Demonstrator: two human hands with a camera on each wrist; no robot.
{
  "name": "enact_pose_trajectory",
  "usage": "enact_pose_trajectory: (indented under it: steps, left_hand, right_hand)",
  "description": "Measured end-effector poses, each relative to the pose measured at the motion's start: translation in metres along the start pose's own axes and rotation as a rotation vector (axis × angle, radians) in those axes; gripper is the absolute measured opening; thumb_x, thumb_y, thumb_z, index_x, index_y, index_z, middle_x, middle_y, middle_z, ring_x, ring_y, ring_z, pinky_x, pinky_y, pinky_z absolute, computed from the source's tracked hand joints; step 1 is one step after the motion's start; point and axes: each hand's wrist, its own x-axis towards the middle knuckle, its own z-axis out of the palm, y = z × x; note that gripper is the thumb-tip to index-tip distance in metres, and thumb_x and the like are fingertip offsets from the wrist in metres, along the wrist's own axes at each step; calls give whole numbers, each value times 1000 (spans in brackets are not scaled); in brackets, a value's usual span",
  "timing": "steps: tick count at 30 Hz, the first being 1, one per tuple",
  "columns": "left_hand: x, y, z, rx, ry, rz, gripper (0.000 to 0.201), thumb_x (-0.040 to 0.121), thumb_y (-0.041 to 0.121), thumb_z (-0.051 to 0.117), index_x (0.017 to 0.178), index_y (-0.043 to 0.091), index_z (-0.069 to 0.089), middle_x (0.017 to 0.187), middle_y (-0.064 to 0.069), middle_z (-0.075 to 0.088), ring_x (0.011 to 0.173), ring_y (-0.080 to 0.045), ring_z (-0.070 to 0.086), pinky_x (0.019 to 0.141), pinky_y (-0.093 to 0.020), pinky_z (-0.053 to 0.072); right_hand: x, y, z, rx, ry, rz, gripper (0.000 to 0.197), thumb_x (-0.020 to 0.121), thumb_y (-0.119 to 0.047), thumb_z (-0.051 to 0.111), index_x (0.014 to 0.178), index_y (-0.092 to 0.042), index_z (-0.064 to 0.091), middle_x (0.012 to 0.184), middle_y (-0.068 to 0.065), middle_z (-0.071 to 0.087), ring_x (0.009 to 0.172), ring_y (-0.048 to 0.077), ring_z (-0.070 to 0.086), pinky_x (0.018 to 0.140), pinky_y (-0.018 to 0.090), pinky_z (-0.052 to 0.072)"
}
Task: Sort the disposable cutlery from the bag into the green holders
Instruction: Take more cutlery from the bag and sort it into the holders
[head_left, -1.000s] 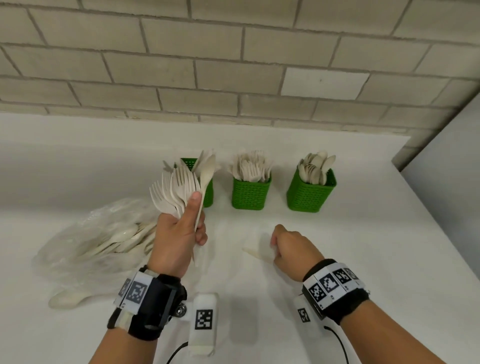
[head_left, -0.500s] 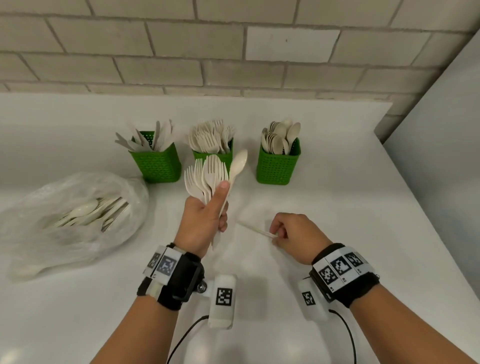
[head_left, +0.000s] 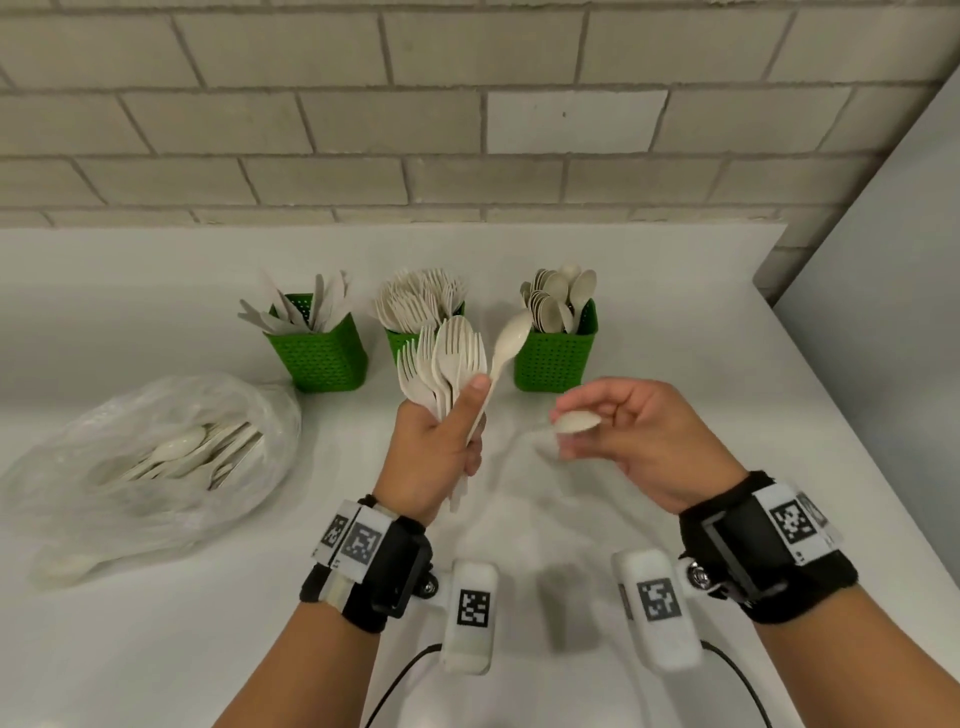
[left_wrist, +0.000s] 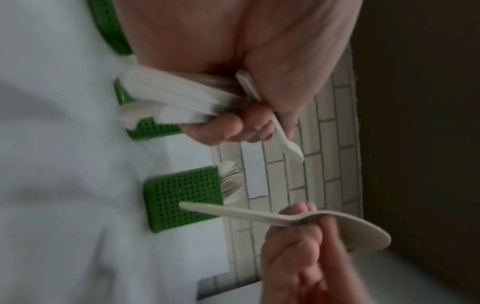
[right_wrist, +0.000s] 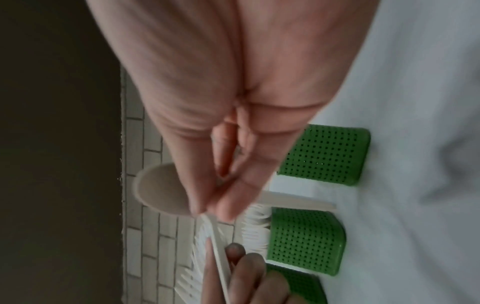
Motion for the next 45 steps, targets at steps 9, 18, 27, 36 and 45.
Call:
enact_pose_trajectory:
  steps: [9,18,27,36,45]
  left_hand:
    - [-4,14,2,-176,-308,-134,37,95,39,56,77,7,51,51,-2,41,35,-11,28,38,-18,24]
    - [9,19,-34,-95,-313,-83,37,92,43,50,91,10,68,64,-3,51,39,-12,40,38,-23,28]
    - [18,26,-45,-79,-432,-147,51,89,51,47,95,4,67,57,-5,47,36,-14,33,38,-21,30]
    - [23,22,-52,46,-503,-98,25,97,32,51,110,15,64,82,-7,72,37,-17,47,35,-20,31]
    - [24,15,-29,22,-400,-37,22,97,24,54,117,20,64,98,-3,74,36,-15,45,34,-18,28]
  right_hand:
    - [26,-20,41,118,176,-157,38,75,-16,68,112,-5,66,66,8,57,46,8,50,44,20,45]
    - [45,-40,54,241,481,-206,12,98,-3,46,107,-11,45,79,9,63,57,19,60,53,31,52]
    - [62,-15,96,-240,250,-107,37,101,-23,49,89,11,56,51,-7,44,44,4,36,49,23,33]
    - [72,2,96,-105,674,-255,26,102,-25,46,99,-7,64,83,7,70,74,19,65,67,36,52]
    - [56,-13,69,-47,537,-245,23,103,-12,40,111,-2,59,96,20,71,83,32,70,78,46,57]
